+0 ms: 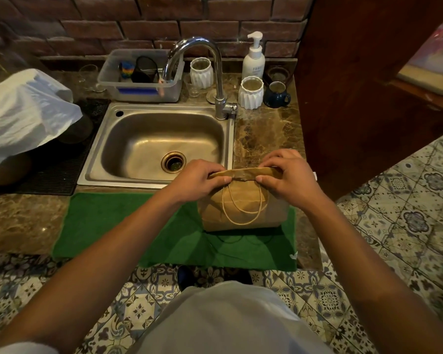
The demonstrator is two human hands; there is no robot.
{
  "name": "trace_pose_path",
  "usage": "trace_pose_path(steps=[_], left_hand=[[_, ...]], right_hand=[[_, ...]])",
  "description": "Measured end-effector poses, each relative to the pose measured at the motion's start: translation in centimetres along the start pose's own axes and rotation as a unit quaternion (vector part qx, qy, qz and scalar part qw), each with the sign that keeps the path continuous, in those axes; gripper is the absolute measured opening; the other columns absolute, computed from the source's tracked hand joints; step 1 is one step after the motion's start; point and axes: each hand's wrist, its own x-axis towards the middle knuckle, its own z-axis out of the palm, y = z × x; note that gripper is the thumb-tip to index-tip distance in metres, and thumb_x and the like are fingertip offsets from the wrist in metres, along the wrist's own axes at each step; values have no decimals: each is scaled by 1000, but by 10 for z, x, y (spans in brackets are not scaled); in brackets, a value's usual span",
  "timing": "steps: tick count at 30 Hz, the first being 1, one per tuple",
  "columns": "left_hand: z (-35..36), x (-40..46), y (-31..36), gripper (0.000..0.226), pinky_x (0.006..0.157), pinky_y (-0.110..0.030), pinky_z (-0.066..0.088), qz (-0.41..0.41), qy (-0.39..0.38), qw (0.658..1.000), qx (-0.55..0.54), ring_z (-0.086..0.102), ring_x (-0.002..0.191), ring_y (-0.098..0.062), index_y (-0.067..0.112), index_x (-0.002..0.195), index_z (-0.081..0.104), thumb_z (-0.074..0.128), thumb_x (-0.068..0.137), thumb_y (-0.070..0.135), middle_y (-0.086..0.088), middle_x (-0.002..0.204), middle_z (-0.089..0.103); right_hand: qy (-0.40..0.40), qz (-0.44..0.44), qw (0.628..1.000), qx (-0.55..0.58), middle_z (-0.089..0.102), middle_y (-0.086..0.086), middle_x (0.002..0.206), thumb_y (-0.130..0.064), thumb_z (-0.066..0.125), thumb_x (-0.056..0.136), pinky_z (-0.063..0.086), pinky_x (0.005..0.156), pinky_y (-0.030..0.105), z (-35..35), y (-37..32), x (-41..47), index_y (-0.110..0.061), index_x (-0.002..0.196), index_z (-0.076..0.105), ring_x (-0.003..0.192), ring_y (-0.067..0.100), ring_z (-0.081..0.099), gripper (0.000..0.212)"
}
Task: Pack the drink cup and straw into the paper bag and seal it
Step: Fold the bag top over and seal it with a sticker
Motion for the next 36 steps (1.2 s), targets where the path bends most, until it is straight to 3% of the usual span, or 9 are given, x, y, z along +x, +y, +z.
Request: trace_pose_path(steps=[7,11,16,19,21,26,29,32,36], left_hand=[[2,-3,-1,9,68,-33,53,-49,74,993,-77,68,76,-12,30,86,78,80,84,38,9,78,75],[1,-10,-5,14,76,-35,55,-57,92,990,-87,69,81,-7,23,92,80,79,85,35,10,83,76],[4,-11,-1,8,76,-36,55,-76,109,987,-93,70,84,-12,27,90,79,79,86,34,9,84,76],[5,-8,0,5,74,-33,53,-94,133,983,-83,69,84,-13,30,89,76,78,87,34,9,84,75],[7,-7,1,4,73,-34,53,-106,146,980,-80,69,84,-14,32,88,76,77,87,36,9,83,74],[16,-11,8,5,68,-30,49,-126,184,972,-81,66,79,-10,33,85,73,77,88,34,13,79,72],[19,-15,8,7,68,-33,50,-127,188,971,-69,66,79,-17,29,85,73,76,90,34,8,79,70],[20,-17,8,10,67,-31,47,-124,187,972,-67,65,80,-19,26,85,71,74,91,32,5,80,69],[19,-16,10,13,65,-29,44,-128,180,973,-71,62,77,-17,19,86,71,73,92,30,3,80,69]], right_hand=[[55,53,996,39,70,-5,100,-39,86,80,41,85,34,-1,12,-5,-19,94,80,106,17,54,26],[50,70,992,89,75,-2,107,-36,83,84,45,96,38,-3,30,-7,-17,100,81,114,19,57,25],[25,79,982,167,77,-5,111,-29,83,86,50,103,43,-9,51,-8,-17,104,82,116,16,65,22],[23,150,959,240,78,-5,109,-28,83,86,57,95,35,-12,70,-1,-19,108,80,107,12,72,24],[35,206,953,217,78,-2,106,-27,83,86,59,94,36,-9,97,7,-17,111,79,101,13,73,27],[29,388,918,80,68,17,134,-42,70,95,50,96,41,3,164,19,-5,139,60,121,34,65,58],[-10,478,874,93,61,24,139,-47,64,98,46,89,41,13,192,18,2,140,55,125,41,60,65],[-26,508,853,120,64,23,135,-54,69,92,52,95,46,25,218,18,0,137,59,119,41,64,71],[2,479,871,108,73,19,117,-30,75,92,55,92,46,25,224,21,-7,113,75,107,35,69,31]])
